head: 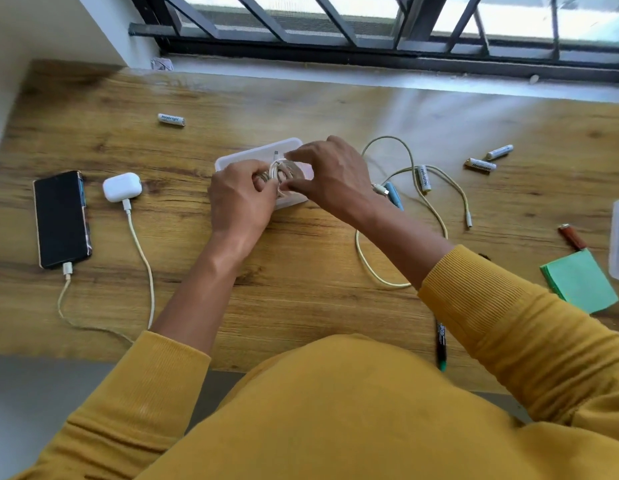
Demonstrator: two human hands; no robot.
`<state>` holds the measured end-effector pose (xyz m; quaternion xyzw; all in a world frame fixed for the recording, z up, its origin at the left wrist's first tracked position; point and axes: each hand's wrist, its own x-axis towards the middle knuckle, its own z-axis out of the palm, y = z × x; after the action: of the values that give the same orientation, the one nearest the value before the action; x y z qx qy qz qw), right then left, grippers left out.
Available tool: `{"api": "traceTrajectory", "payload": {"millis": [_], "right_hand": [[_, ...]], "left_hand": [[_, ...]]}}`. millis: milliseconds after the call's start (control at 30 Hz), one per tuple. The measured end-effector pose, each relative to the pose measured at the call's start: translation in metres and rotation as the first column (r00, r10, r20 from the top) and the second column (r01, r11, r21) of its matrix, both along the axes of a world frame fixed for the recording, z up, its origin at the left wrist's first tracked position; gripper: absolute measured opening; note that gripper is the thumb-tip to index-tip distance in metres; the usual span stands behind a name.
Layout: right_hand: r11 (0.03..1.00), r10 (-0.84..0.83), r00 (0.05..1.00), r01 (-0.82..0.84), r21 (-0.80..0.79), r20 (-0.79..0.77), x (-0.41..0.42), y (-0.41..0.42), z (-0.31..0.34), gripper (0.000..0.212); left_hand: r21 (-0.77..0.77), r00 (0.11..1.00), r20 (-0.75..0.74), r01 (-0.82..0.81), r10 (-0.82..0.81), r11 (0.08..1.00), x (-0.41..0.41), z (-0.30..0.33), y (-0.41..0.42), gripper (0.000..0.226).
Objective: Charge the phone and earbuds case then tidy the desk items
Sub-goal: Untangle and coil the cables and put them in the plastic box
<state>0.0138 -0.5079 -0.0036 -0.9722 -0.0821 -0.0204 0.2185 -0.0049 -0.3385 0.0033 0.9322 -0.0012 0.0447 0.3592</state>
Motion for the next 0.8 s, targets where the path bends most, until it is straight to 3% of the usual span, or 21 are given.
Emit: {"api": "traceTrajectory", "payload": {"millis": [167, 333, 567, 800], "right_hand": [[0.976, -0.154, 0.985, 0.139, 0.167, 0.082, -0.027, -0.029, 0.004, 0.024], [0.889, -0.381, 0.924, 0.354, 0.290, 0.039, -0.067, -0.076, 0.011, 0.019], [0.802, -0.568, 0.822, 0.562, 0.203, -0.031, -0.106, -0.128, 0.003, 0.021], [0.755, -0.636, 0.768, 0.639, 0.149, -0.074, -0.135, -0.149, -0.003, 0.026]], "left_hand": [[-0.118, 0.999, 0.026, -0.044, 0.047, 0.992, -0.018, 0.007, -0.006, 0.022], [-0.177, 0.994, -0.034, 0.095, -0.103, 0.980, -0.042, 0.012, -0.028, 0.017], [-0.169, 0.936, -0.114, 0.313, -0.334, 0.935, -0.072, 0.006, -0.061, 0.018], [-0.113, 0.932, -0.178, 0.300, -0.316, 0.947, -0.085, -0.006, -0.088, 0.023]]}}
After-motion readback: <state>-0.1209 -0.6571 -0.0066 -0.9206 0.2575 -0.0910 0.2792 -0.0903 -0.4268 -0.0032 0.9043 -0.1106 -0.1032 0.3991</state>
